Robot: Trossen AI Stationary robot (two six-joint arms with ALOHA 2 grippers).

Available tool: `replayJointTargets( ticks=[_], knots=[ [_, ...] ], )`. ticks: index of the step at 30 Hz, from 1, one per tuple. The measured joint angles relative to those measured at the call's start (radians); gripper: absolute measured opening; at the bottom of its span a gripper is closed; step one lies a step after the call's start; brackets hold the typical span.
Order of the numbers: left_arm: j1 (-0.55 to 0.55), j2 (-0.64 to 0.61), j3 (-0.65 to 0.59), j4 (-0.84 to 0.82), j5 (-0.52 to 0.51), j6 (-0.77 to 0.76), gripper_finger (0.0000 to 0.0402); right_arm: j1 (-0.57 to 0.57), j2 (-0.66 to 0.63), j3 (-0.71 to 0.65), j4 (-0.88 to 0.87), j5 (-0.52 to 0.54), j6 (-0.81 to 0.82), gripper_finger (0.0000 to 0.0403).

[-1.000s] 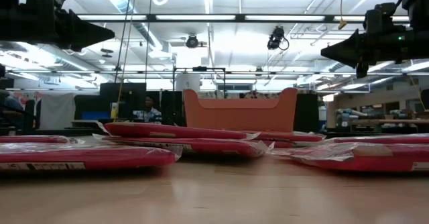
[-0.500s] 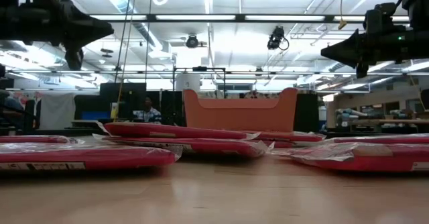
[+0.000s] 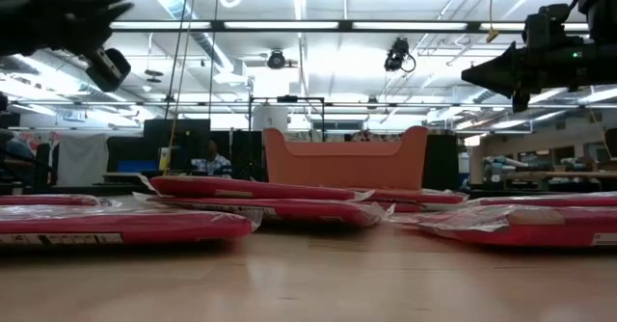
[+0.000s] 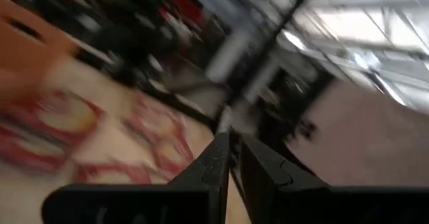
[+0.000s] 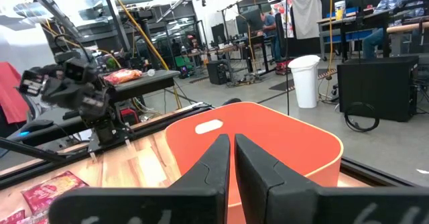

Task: Sort popcorn bags into baskets
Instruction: Put the red popcorn bag into the orange bin

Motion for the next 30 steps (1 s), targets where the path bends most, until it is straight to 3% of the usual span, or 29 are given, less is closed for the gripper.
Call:
replayJointTargets(
  ticks=[3, 8, 13, 19, 24, 30],
  knots=[
    [-0.047, 0.057, 0.0, -0.003, 0.049, 0.023, 0.0041, 0.0, 0.0, 0.0, 0.0, 0.0, 0.0, 0.0027],
    [-0.138, 0.144, 0.0, 0.032, 0.01, 0.117, 0.0043, 0.0, 0.0, 0.0, 0.0, 0.0, 0.0, 0.0027],
    [-0.209, 0.223, 0.0, 0.068, -0.094, 0.157, 0.0071, 0.0, 0.0, 0.0, 0.0, 0.0, 0.0, 0.0027],
    [-0.266, 0.347, 0.0, 0.073, -0.3, 0.188, 0.0128, 0.0, 0.0, 0.0, 0.0, 0.0, 0.0, 0.0027],
    [-0.295, 0.47, 0.011, 0.142, -0.331, 0.218, 0.016, 0.0, 0.0, 0.0, 0.0, 0.0, 0.0, 0.0027],
    [-0.354, 0.662, 0.124, 0.126, -0.39, 0.215, 0.0165, 0.0, 0.0, 0.0, 0.0, 0.0, 0.0, 0.0027]
  ],
)
